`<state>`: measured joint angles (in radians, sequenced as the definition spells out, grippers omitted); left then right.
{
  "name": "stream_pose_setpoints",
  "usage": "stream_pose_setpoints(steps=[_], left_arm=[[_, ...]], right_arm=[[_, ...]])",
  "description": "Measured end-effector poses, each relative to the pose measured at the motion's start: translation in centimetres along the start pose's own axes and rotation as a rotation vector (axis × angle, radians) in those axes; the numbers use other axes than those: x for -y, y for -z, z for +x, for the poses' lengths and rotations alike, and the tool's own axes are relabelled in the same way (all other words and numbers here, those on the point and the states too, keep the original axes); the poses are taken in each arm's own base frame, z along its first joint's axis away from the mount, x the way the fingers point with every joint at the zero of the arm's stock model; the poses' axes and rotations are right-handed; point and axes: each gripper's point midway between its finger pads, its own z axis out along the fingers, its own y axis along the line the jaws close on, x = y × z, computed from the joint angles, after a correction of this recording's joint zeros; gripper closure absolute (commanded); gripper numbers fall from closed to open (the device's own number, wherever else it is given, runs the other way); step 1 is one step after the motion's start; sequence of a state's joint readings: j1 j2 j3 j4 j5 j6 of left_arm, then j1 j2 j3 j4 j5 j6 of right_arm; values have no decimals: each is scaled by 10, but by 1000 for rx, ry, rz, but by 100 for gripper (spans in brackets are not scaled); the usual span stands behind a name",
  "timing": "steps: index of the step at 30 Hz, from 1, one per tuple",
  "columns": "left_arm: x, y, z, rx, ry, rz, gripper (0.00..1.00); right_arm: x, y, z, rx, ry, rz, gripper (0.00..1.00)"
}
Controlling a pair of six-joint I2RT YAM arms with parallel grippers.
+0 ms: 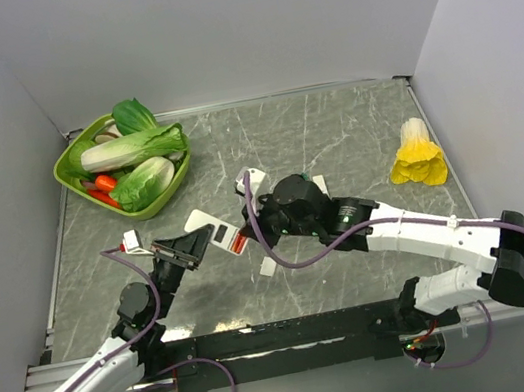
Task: Load the batteries into the remote control
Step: Load the battery into the remote control.
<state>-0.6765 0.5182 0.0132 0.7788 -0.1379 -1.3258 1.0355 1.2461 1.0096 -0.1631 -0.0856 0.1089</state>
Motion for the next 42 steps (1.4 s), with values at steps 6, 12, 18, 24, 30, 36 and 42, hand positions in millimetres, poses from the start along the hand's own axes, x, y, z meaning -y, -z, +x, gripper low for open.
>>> stream_pose_setpoints(steps=[6, 12, 18, 24, 30, 36, 42], left_arm=[[-2, 0, 0, 1, -28, -2, 99], [-5, 0, 0, -3, -57, -9, 98], [-24, 3, 4, -22, -105, -79, 98], [-32, 10, 6, -40, -146, -113, 98], [-29, 12, 3, -30, -180, -100, 98], [-41, 13, 5, -48, -233, -135, 98], [-48, 13, 9, -69, -266, -152, 98]], right_arm=[[2, -3, 3, -32, -2, 31, 95], [4, -8, 8, -73, 35, 94, 96], [5, -20, 31, -172, 153, 194, 96], [-4, -23, 44, -216, 207, 192, 89], [-14, -5, 33, -172, 170, 139, 75], [-15, 41, -12, 17, 51, 83, 46], [16, 63, -23, 102, -90, 85, 27]])
